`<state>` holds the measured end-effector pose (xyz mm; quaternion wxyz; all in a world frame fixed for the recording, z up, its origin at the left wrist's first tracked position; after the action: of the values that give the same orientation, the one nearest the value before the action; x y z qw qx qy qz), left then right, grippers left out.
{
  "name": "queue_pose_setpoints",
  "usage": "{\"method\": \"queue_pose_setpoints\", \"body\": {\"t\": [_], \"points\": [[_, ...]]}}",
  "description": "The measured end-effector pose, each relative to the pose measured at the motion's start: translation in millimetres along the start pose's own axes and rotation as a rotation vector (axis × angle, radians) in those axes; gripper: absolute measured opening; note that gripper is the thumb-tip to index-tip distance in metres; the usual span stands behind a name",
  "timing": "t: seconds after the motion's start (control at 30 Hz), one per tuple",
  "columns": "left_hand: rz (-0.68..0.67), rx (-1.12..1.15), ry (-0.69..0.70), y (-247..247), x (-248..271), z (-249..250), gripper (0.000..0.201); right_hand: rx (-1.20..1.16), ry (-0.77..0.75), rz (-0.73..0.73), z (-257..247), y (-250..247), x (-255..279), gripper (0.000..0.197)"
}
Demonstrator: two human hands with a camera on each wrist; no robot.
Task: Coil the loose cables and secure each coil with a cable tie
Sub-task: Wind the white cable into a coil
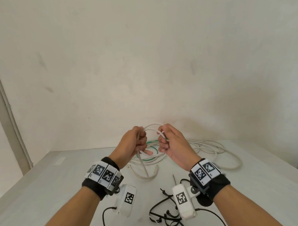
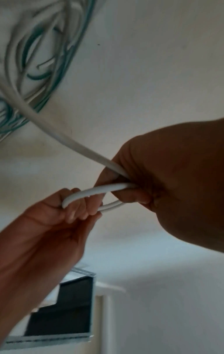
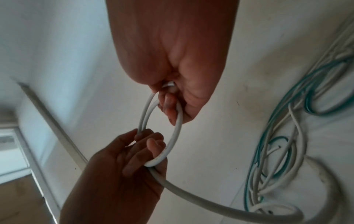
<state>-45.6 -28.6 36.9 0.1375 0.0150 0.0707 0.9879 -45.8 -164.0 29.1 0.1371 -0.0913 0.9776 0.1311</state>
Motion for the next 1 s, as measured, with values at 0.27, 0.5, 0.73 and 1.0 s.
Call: {"method": "queue_pose_setpoints", "body": {"t": [0.27, 0.5, 0.73, 1.0], "points": [[0.089, 0.280, 0.097, -19.6, -3.4, 8.2, 0.024, -0.001, 0.071, -0.047, 12.0, -3.0, 2.0, 0.036], [0.172, -0.030, 0.117, -22.1, -4.8, 11.7, 0.024, 0.732, -0.091, -0.026, 4.4, -7.5, -7.6, 0.029], [0.090, -0.062, 0.155, 0.4, -1.5, 11.7, 0.025, 0.121, 0.119, 0.026, 13.4, 4.5, -9.9, 0.032], [-0.174, 0.196, -0.006, 22.5, -2.3, -3.5, 0.055, -0.303, 0.204, 0.174, 27.7, 8.7, -13.7, 0.028]]}}
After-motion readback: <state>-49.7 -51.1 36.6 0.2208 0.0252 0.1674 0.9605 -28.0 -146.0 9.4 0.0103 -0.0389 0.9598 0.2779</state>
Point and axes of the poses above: each hand's wrist, its own x-axis away from the middle knuckle, its own y-axis out of the palm, z = x × y, the point moved 8 cm from there along -x, towards the middle knuckle, and after that the axes turned 4 degrees about -y, right-handed, at the moved point
